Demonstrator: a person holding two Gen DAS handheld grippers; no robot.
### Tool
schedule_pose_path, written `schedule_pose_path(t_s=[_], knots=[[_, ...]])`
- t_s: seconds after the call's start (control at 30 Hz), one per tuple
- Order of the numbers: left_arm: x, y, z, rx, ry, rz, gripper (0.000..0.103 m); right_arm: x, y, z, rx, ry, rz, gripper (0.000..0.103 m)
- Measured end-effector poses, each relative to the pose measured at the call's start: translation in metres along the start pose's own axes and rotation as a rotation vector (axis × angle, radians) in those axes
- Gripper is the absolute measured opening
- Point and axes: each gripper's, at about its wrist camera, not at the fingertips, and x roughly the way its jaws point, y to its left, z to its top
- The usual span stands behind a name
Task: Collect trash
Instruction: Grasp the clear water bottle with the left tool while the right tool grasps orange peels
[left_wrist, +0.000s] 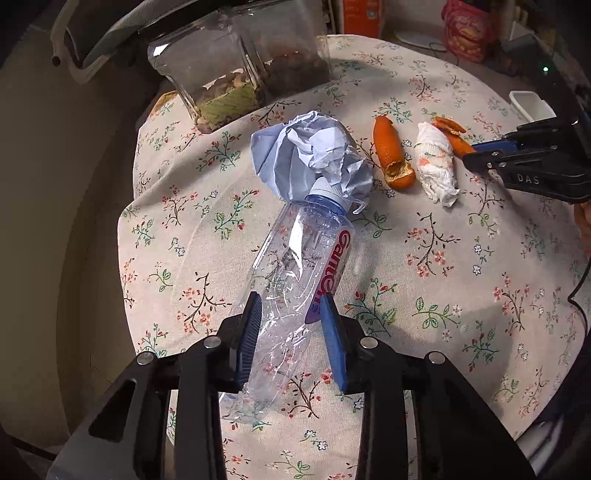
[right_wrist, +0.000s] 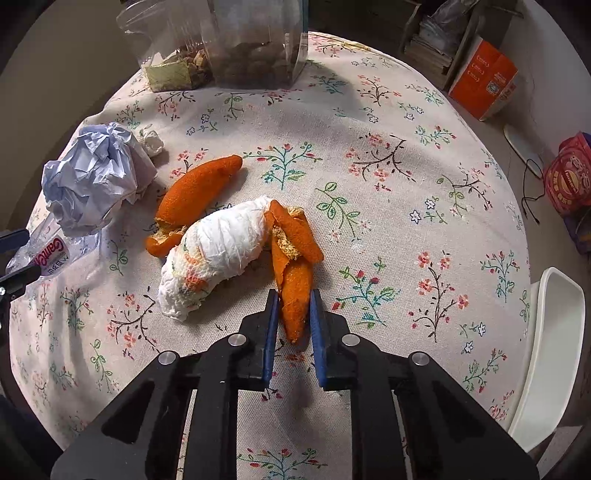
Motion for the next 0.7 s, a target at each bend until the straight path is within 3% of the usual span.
schedule_pose_path(t_s=[0.03,0.2,0.27,0.3,0.33,0.43,0.47,0.5,0.63,0.7], knots=[[0.002,0.005,0.001,-0.048,0.014,-0.043,0.000,-0.003,-0.001,-0.001,0.011,0.003,0.018,0.013],[0.022,-0.006,-0.002,0.032,0.071,0.075,0.006,-0.010,-0.011,-0.008,0.054,0.005,0.031,0.012],[0.017,-0.015,-0.001,0.071,0.038,0.124,0.042,-0.015,-0.014,-0.008,0.059,-0.005,0.037,0.012],[0.009,-0.017,0.000,0.084,-0.002,0.142,0.072,-0.018,-0.013,-0.008,0.057,-0.011,0.039,0.012],[0.003,-0.018,0.002,0.093,-0.032,0.140,0.076,-0.020,-0.014,-0.008,0.059,-0.016,0.047,0.012],[-0.005,-0.003,0.008,0.057,-0.053,0.096,0.080,-0.027,-0.018,-0.007,0.075,-0.029,0.071,0.012],[-0.001,0.002,0.009,0.066,-0.037,0.122,0.082,-0.028,-0.019,-0.007,0.079,-0.029,0.078,0.012],[0.005,0.002,0.009,0.116,-0.010,0.181,0.083,-0.030,-0.021,-0.006,0.085,-0.031,0.090,0.012],[0.028,-0.001,0.001,0.235,0.070,0.160,0.083,-0.038,-0.022,-0.006,0.090,-0.035,0.132,0.012],[0.044,-0.001,0.000,0.290,0.105,0.193,0.085,-0.045,-0.019,-0.007,0.078,-0.045,0.151,0.012]])
